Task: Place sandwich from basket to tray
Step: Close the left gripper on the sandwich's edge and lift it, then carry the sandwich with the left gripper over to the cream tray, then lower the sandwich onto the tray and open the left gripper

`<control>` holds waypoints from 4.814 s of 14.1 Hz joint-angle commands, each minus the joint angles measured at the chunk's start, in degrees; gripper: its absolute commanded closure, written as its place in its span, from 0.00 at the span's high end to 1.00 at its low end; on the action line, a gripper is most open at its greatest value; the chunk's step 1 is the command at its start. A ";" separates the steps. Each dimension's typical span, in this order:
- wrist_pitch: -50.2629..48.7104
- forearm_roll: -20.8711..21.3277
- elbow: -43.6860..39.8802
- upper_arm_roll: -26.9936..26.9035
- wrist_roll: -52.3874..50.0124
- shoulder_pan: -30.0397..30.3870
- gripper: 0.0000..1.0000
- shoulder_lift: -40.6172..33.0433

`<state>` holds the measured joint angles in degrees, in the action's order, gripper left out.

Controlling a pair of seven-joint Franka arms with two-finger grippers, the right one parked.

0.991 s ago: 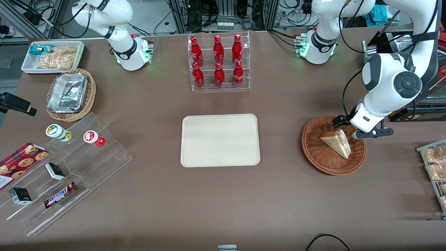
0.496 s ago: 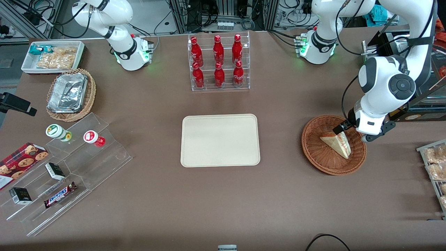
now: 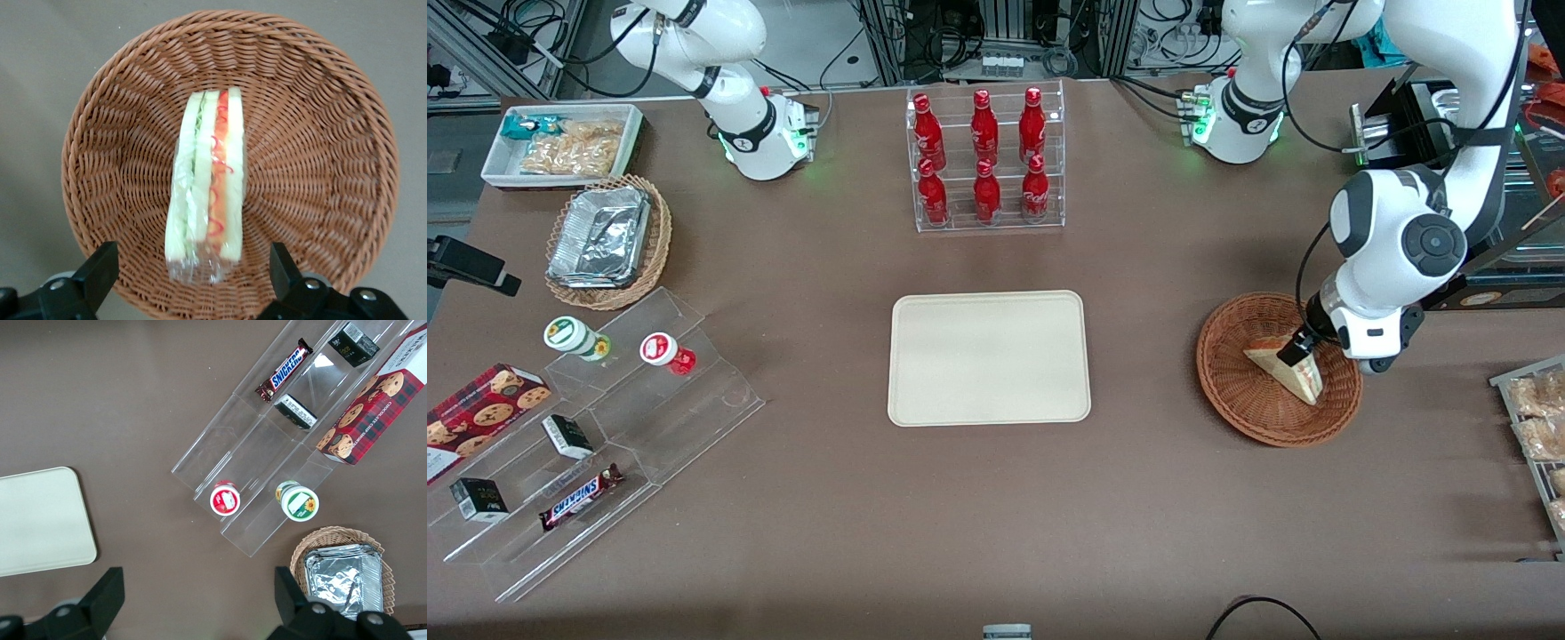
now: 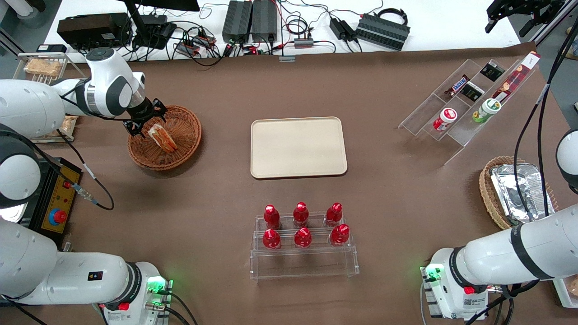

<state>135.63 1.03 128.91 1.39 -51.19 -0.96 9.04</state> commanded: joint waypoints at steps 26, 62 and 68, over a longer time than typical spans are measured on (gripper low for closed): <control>-22.16 -1.73 -32.81 3.36 6.21 -24.50 0.00 17.73; -25.84 1.17 -48.67 1.25 -10.86 -42.46 1.00 23.58; -28.93 -1.37 -39.37 -6.47 -7.11 -42.46 1.00 17.08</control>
<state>105.98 1.36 83.80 -2.39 -60.92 -43.06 30.45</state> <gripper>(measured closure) 0.000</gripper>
